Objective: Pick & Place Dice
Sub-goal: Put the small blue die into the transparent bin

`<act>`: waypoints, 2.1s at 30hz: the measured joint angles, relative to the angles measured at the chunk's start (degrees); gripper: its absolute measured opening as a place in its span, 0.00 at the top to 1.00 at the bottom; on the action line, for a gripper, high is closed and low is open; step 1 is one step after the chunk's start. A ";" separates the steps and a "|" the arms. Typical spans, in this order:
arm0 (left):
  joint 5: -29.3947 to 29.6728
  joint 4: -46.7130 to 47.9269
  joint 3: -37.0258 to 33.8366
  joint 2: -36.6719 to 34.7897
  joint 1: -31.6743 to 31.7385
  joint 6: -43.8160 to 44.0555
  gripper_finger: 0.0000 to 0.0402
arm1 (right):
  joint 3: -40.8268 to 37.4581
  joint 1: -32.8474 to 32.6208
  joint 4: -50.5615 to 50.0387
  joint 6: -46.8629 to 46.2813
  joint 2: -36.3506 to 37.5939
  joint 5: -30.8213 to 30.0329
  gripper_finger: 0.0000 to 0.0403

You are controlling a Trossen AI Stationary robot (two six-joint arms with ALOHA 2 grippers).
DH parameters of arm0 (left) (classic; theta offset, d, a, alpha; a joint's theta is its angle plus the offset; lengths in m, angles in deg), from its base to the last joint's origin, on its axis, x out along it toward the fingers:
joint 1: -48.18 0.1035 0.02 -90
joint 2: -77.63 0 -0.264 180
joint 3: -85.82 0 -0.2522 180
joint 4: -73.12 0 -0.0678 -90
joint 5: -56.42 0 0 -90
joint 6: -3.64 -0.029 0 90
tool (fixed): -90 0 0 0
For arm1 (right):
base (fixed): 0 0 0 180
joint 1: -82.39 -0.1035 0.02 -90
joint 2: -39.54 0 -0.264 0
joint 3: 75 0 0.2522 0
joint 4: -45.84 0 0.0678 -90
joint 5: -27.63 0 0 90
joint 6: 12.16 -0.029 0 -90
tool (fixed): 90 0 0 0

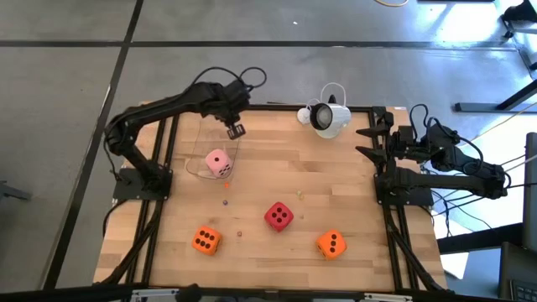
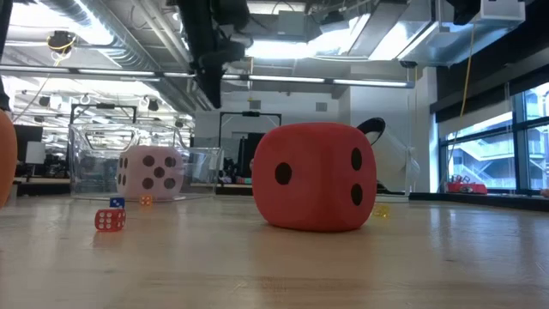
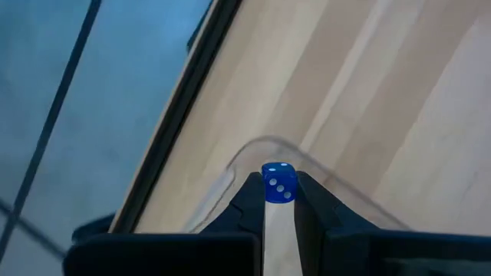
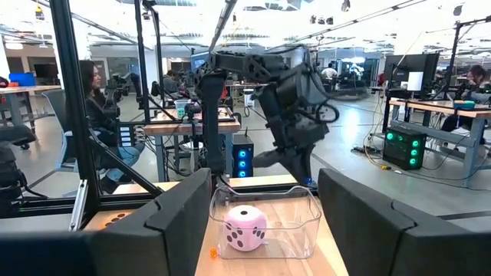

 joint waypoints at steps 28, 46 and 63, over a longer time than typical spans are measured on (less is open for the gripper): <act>1.54 6.71 -0.02 22.18 -0.15 -0.02 0.78 | 0.00 0.01 -0.28 -0.89 -0.02 0.03 0.40; 4.94 3.32 -0.02 21.79 -0.56 -0.36 0.69 | 0.00 -0.01 -0.71 -0.85 -0.01 0.02 0.40; 5.17 2.07 -0.01 17.59 -1.98 -2.74 0.69 | 0.00 0.00 -0.74 -0.72 0.00 0.02 0.40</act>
